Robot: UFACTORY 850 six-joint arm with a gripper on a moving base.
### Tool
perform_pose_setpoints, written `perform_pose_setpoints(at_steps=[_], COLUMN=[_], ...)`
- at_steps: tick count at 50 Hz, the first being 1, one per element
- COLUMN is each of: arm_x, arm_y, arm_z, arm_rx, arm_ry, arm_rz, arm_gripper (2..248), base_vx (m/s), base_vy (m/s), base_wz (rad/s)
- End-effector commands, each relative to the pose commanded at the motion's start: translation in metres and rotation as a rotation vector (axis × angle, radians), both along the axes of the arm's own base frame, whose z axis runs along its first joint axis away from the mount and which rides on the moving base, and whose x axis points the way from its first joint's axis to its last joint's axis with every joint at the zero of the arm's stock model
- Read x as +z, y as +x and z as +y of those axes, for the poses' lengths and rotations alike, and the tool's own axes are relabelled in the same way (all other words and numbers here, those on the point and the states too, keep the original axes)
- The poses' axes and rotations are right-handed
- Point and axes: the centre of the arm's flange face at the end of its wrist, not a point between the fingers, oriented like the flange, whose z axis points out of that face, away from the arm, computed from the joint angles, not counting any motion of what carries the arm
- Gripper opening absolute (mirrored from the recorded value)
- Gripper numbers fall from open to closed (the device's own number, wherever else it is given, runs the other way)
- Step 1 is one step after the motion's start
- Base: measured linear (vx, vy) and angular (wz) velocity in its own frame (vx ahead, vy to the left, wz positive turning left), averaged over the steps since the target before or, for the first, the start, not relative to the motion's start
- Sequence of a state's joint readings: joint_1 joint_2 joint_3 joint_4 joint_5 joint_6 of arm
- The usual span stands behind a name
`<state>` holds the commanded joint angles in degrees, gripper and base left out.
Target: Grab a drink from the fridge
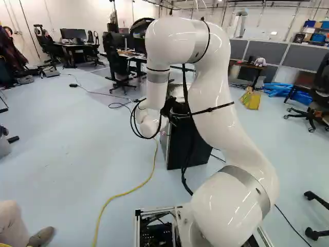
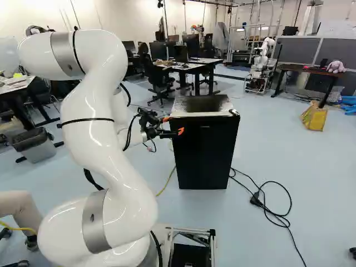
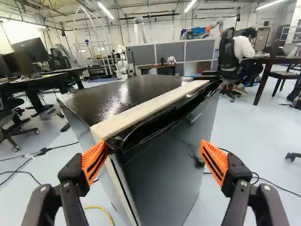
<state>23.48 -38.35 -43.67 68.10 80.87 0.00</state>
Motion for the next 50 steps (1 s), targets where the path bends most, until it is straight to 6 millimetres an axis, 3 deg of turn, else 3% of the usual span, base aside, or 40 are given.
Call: perform_pose_setpoints(at_steps=[50], arm_x=[-0.0006], arm_y=[-0.0049], arm_z=[-0.0046], arm_rx=[-0.075], arm_ry=[0.006], arm_rz=[0.003], arm_gripper=[247], base_vx=[0.000], base_vy=[0.000], base_wz=[-0.001])
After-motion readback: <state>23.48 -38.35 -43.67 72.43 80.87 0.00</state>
